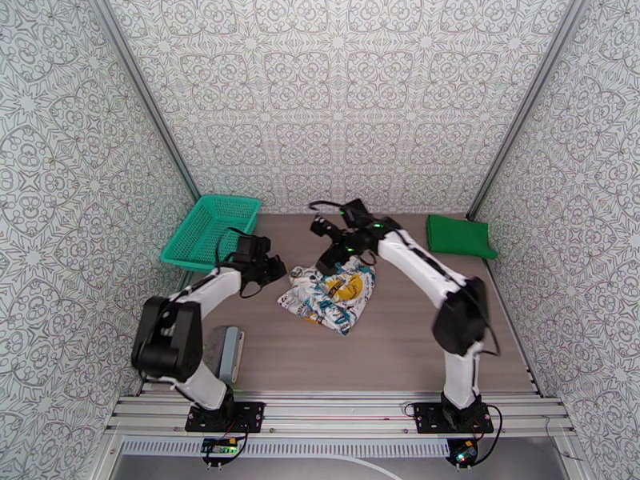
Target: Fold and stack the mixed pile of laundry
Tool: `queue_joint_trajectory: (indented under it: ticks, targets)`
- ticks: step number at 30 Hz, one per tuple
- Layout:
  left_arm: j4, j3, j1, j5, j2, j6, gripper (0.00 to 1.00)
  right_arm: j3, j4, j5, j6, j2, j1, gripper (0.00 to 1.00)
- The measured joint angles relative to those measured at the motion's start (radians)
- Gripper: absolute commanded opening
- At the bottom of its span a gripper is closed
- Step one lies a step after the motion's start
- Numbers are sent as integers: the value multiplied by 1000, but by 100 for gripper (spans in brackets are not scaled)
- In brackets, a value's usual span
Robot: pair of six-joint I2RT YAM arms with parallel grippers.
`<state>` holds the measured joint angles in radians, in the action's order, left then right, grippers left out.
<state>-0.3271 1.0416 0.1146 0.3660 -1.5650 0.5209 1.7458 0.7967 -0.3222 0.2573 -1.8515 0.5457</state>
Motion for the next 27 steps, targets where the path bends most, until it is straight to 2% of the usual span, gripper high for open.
queue_joint_trajectory:
  ticks: [2, 5, 7, 10, 13, 18, 22, 27]
  targets:
    - [-35, 6, 6, -11, 56, -21, 0, -39, -3, 14, -3, 16, -32, 93]
    - [-67, 7, 74, -23, 120, -34, 1, -25, 11, 22, 6, -56, -47, 78]
    - [-69, 6, 151, -26, 138, -32, 1, 17, 31, 7, 8, -144, -42, 79]
    - [-62, -11, 254, -29, 137, -21, 1, 60, 49, -22, 12, -260, -36, 86]
    - [-49, -43, 307, -31, 128, 3, 0, 114, 72, -50, 24, -337, -30, 87]
    - [-24, -93, 318, -35, 102, 37, 0, 228, 90, -92, 32, -414, -16, 85]
    - [-17, -98, 317, -48, 98, 55, 0, 306, 101, -130, 39, -460, -10, 80]
    - [-6, -100, 317, -50, 98, 60, 0, 322, 109, -164, 46, -502, -8, 73]
